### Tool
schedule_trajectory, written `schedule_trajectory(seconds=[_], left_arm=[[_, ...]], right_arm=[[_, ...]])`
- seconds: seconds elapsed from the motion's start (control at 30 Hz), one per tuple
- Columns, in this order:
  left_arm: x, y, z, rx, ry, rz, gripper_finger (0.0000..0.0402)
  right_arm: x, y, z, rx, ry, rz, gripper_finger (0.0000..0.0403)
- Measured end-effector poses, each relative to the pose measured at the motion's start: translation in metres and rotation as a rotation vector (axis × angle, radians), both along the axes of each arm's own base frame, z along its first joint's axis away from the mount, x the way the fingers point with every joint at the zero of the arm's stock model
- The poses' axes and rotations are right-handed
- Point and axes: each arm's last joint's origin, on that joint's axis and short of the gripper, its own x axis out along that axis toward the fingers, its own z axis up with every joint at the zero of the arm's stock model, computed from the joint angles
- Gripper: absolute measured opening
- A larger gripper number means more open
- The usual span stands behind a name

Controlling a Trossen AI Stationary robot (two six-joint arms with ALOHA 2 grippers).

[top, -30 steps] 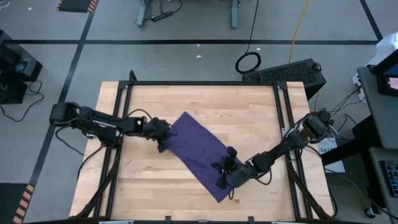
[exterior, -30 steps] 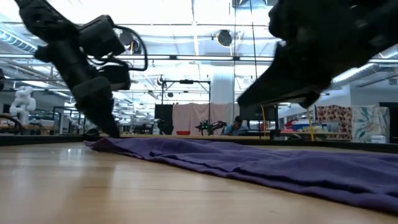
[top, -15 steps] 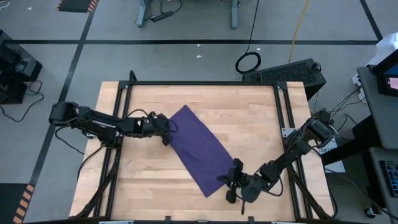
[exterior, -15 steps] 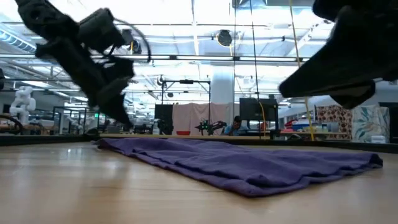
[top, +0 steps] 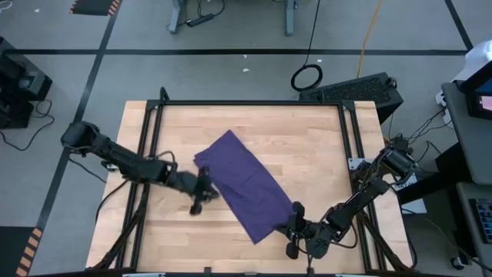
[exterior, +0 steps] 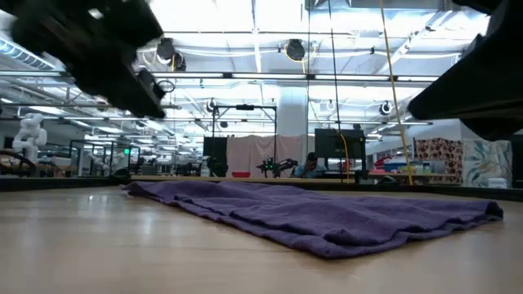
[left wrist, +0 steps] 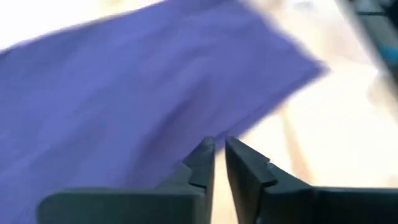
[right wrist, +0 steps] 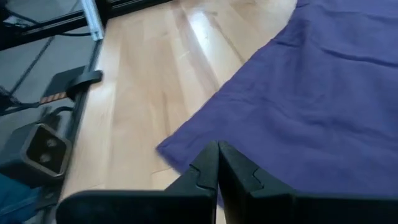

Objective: Roll towel into tight, uniform cylinder
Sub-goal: Fold the purple towel on the table

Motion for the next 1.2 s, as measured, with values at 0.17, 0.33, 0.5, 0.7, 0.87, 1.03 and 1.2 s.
schedule_trajectory(seconds=[0.17,0.33,0.5,0.7,0.87,1.03,1.2], left_arm=[[0.014,-0.040,0.001,0.121,-0.117,-0.093,0.0127],[0.039,-0.075,-0.003,0.270,-0.164,-0.209,0.0201],[0.068,-0.103,-0.021,0.378,-0.141,-0.349,0.0220],[0.098,-0.125,-0.037,0.414,-0.137,-0.452,0.0221],[0.115,-0.133,-0.054,0.490,-0.109,-0.516,0.0221],[0.130,-0.126,-0.065,0.513,-0.054,-0.521,0.0221],[0.138,-0.109,-0.068,0.460,-0.019,-0.526,0.0194]], right_arm=[[0.003,-0.004,0.000,-0.011,0.003,-0.012,0.0000],[0.004,-0.005,-0.001,-0.030,0.011,-0.012,0.0000],[0.004,-0.006,-0.001,-0.035,0.014,-0.012,0.0000],[0.000,-0.003,-0.002,-0.022,0.023,-0.004,0.0000],[-0.007,0.006,-0.003,0.013,0.034,0.040,0.0000],[-0.015,0.015,-0.001,0.074,0.014,0.050,0.0000],[-0.016,0.021,0.005,0.116,-0.049,0.038,0.0000]])
